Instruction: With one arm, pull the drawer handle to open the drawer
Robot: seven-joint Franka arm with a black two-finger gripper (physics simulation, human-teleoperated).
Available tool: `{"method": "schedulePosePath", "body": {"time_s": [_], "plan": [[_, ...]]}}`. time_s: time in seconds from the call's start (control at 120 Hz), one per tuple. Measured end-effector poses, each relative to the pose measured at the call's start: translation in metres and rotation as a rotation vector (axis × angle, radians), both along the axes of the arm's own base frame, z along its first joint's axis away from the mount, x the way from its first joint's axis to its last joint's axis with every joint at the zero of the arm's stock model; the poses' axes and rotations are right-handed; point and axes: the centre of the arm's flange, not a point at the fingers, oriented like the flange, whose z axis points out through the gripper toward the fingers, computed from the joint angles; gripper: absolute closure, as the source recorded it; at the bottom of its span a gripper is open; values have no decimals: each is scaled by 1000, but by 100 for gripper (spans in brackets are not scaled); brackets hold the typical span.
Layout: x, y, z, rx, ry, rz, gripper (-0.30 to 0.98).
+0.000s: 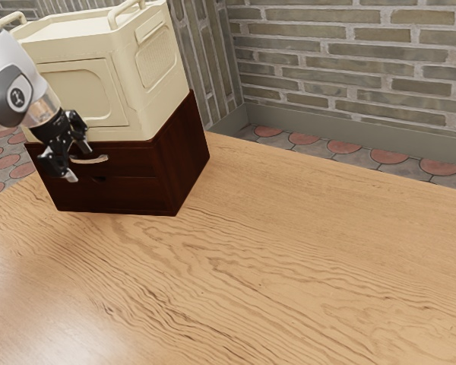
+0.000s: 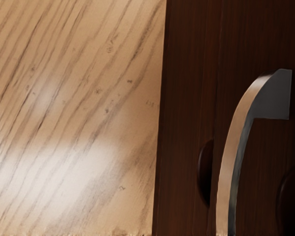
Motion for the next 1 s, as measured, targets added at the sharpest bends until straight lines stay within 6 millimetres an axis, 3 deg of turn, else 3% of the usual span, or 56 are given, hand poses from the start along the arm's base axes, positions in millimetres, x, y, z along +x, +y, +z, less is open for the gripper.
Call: {"method": "schedulePosePath", "body": {"time_s": [0.225, 0.692, 1.0], "plan": [[-3, 6, -4, -4, 3, 13, 25], [6, 9, -13, 9, -17, 8, 32], [3, 8, -19, -8, -29, 15, 48]]}}
